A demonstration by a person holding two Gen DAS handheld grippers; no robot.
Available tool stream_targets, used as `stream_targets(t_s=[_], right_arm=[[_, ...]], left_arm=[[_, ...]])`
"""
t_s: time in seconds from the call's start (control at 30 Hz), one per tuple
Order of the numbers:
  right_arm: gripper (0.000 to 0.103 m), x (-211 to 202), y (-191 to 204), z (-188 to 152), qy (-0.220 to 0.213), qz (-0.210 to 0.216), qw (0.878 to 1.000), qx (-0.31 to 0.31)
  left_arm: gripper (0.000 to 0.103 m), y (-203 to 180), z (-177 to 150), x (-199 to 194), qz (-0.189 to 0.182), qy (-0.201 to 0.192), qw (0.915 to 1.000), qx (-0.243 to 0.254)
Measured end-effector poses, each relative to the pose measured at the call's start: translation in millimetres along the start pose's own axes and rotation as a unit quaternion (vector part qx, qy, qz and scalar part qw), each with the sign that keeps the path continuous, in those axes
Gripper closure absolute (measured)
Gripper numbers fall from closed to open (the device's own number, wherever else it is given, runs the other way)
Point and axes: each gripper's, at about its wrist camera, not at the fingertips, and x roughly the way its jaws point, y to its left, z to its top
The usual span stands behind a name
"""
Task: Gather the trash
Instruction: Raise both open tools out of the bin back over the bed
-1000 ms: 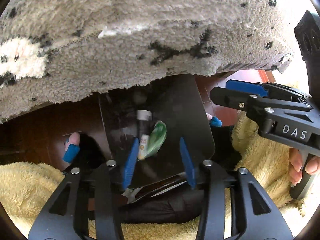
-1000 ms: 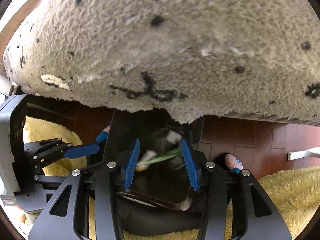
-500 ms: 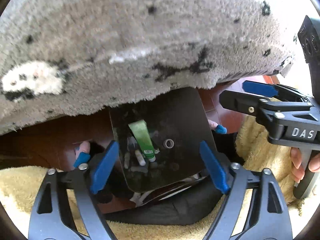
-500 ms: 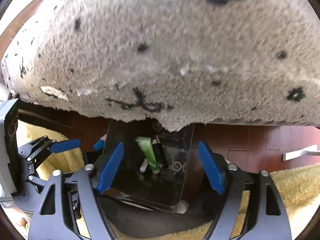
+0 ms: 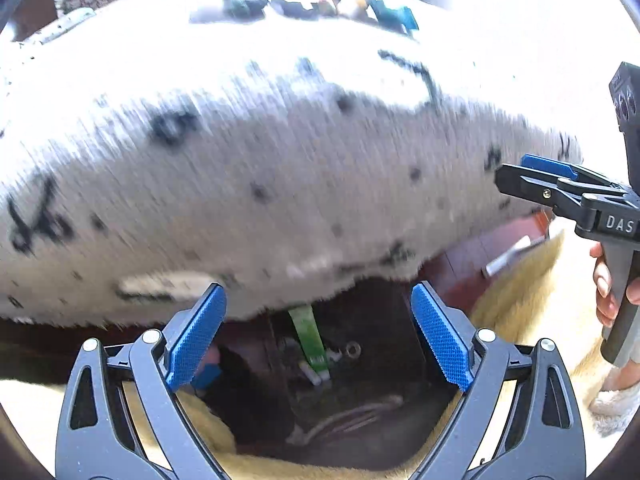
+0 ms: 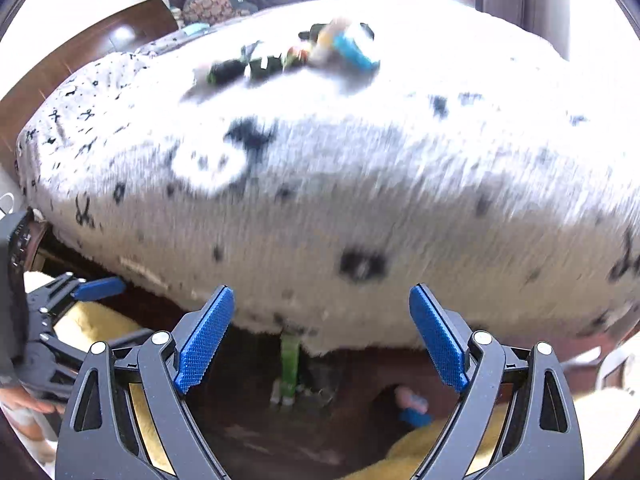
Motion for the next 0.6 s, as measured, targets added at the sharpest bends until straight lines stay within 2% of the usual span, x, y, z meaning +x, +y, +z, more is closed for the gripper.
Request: stream_targets(t_s=[0.23, 0.47, 0.6], right_arm=[[0.013, -6.9, 5.4, 49.1, -0.03, -0.019, 0.999, -0.012], [0.013, 11.0, -4.8, 84.3, -0.03, -0.011, 0.999, 0.011], [0.013, 20.7, -8.6, 100.1, -0.031, -0.027, 0.999, 0.006]], left_arm=[[0.014, 17.6, 47.3, -27.2, 0.027, -0.036, 0.999, 0.001], [0.014, 29.9, 85.6, -22.0, 0.035, -0.058, 0.9977, -0.004], [0.014, 40.0, 109.9, -15.5, 0.046, -0.06, 0.9971, -0.011]])
